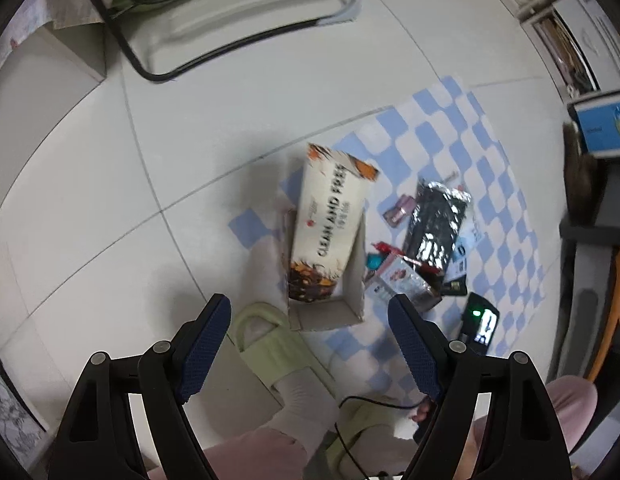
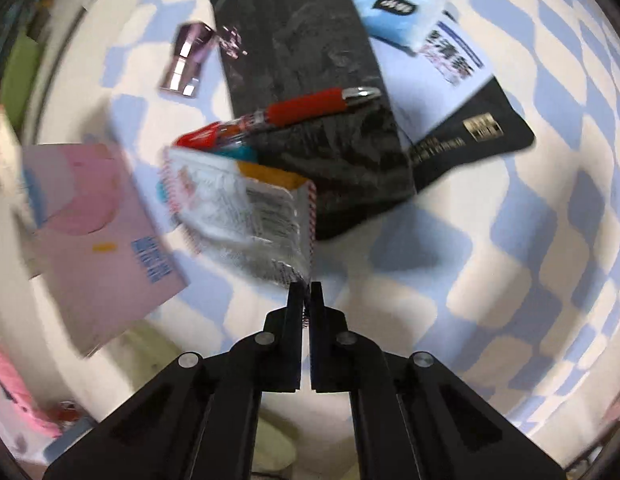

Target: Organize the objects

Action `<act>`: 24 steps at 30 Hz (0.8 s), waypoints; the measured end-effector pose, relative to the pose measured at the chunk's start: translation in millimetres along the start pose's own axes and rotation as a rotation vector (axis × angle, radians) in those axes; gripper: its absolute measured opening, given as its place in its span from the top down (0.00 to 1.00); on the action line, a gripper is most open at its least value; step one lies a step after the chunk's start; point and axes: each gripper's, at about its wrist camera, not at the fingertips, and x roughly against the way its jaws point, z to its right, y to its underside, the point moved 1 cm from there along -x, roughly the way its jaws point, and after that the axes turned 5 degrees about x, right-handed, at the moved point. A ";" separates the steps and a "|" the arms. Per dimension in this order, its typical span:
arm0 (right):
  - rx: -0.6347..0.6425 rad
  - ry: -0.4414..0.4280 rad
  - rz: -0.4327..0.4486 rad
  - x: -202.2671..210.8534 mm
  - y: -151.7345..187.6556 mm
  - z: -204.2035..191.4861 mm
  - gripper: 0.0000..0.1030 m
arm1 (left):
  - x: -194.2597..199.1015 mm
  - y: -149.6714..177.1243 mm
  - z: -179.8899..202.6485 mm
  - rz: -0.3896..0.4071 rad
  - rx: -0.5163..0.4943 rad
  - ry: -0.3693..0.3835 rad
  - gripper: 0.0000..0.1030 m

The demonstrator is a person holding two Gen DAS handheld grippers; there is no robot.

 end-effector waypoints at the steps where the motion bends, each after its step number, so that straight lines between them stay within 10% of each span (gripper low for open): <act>1: -0.030 -0.051 0.018 7.8 6.3 2.4 0.97 | -3.2 4.0 3.9 -0.007 -0.002 0.008 0.22; 8: -0.255 -0.465 0.127 59.4 38.8 22.5 0.99 | -26.6 33.6 16.0 -0.039 0.098 0.212 0.22; 22: -0.104 -1.057 0.140 129.8 62.3 -37.3 0.99 | -38.0 47.4 -9.2 0.040 0.237 0.655 0.23; 24: -0.086 -1.103 0.123 137.5 71.3 -44.2 0.99 | -38.5 53.5 -4.1 0.051 0.205 0.665 0.65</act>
